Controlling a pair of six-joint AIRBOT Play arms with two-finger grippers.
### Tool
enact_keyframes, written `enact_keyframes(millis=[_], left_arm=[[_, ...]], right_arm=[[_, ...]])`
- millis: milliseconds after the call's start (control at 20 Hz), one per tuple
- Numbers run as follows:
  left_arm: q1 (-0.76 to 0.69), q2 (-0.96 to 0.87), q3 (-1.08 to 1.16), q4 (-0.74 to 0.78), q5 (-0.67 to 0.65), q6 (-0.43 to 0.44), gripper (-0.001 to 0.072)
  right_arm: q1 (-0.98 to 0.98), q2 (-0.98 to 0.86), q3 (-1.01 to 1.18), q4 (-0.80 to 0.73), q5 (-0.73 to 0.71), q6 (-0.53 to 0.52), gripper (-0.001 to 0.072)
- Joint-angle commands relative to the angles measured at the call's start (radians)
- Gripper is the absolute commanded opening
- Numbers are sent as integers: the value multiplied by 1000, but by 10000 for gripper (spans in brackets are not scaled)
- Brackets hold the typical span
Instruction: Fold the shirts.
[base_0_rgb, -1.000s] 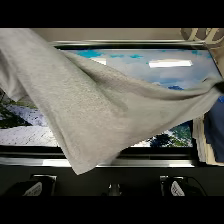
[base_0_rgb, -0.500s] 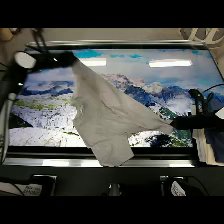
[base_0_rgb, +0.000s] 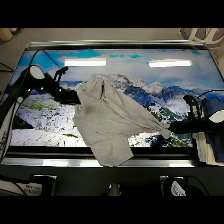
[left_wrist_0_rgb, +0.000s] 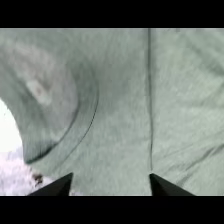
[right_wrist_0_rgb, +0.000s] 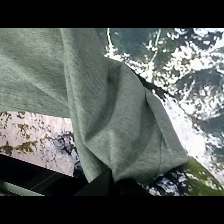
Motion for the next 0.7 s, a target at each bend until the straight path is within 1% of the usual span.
enact_keyframes(millis=[0,100,250,350,500,600,650], left_arm=[[38,199,-357,-6,-8,-29,661],[16,303,-589,-63,82,-30,660],[-54,331,-788,-202,268,-29,642],[-130,308,-825,-280,367,-14,642],[-240,264,-823,-352,462,-20,634],[-267,237,-823,-353,503,-61,491],[-265,230,-819,-352,515,-72,343]], right_arm=[[0,-1,-3,-38,4,-16,16],[0,-1,-3,-42,4,-16,16],[0,-1,-3,-40,0,-16,16],[0,-1,-3,-38,4,-16,16],[0,-1,-3,-38,18,-16,16],[0,-1,-3,-38,30,-16,16],[0,-1,-2,-38,32,-16,16]])
